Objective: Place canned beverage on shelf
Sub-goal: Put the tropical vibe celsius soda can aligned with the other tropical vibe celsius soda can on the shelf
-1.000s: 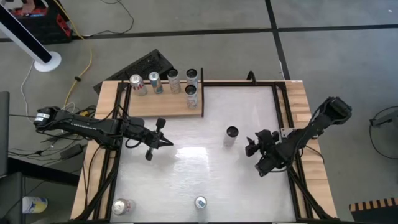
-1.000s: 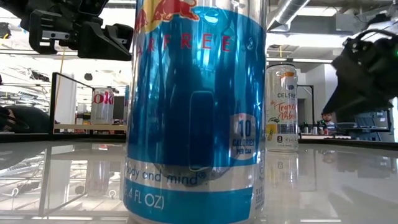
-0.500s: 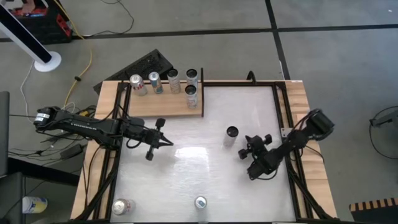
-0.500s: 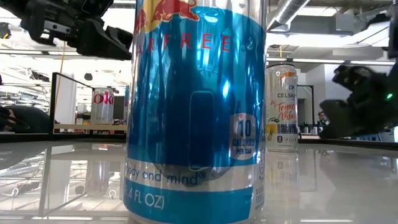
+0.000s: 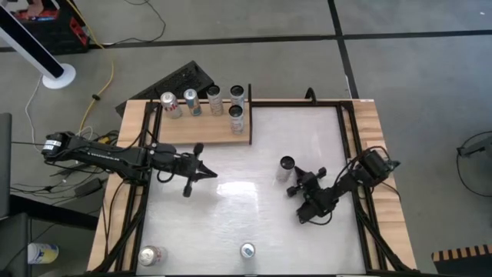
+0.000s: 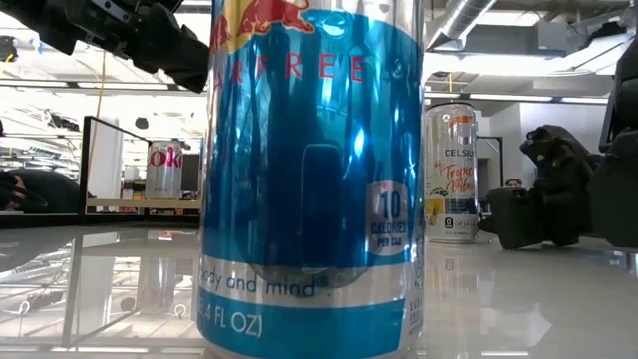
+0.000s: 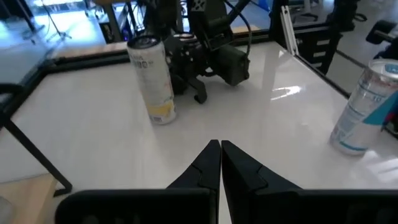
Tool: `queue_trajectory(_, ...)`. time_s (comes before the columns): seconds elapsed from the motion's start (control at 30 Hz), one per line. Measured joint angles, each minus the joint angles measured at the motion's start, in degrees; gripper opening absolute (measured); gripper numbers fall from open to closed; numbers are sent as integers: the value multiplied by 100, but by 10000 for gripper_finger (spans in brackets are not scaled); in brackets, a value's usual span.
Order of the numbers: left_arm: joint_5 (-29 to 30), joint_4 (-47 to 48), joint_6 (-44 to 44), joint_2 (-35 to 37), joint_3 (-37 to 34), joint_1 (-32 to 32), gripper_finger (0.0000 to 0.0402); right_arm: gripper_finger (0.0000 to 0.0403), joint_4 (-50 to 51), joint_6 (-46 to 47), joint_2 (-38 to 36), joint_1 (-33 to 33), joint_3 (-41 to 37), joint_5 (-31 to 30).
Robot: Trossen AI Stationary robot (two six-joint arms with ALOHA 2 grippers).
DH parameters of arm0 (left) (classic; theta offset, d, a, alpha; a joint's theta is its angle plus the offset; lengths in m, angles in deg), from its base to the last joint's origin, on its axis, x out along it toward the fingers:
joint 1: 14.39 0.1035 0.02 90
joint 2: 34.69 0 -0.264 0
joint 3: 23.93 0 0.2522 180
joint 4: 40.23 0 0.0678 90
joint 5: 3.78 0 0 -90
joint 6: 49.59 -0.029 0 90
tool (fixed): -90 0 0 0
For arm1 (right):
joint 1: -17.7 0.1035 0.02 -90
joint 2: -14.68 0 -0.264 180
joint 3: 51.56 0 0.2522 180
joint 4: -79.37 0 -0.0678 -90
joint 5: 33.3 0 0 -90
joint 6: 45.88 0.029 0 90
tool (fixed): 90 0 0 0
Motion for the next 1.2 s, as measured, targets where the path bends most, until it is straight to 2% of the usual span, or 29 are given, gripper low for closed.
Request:
queue_trajectory(0.27, 0, -341, 306, -192, -2, 0, 0, 17, -152, -479, -161, 15, -10, -63)
queue_trajectory(0.47, -20, -792, 244, -927, 2, 0, 0, 16, -1271, -1619, -175, -37, -7, -5)
queue_trajectory(0.6, 24, -1130, 198, -1350, 15, 0, 0, 16, -2220, -2771, -179, -195, 31, 129)
queue_trajectory(0.77, 29, -1540, 162, -1725, 17, 2, 0, 16, -3356, -4443, -184, -544, 214, 695)
queue_trajectory(0.87, 255, -1692, 58, -1888, 17, 2, 0, 16, -3842, -5166, -179, -776, 341, 1044)
queue_trajectory(1.0, 604, -1655, 76, -1976, 20, 4, 0, 16, -4159, -5653, -177, -1066, 591, 1632)
queue_trajectory(1.2, 613, -1666, 90, -1974, 20, 2, 0, 16, -4152, -5716, -159, -1391, 1061, 2368)
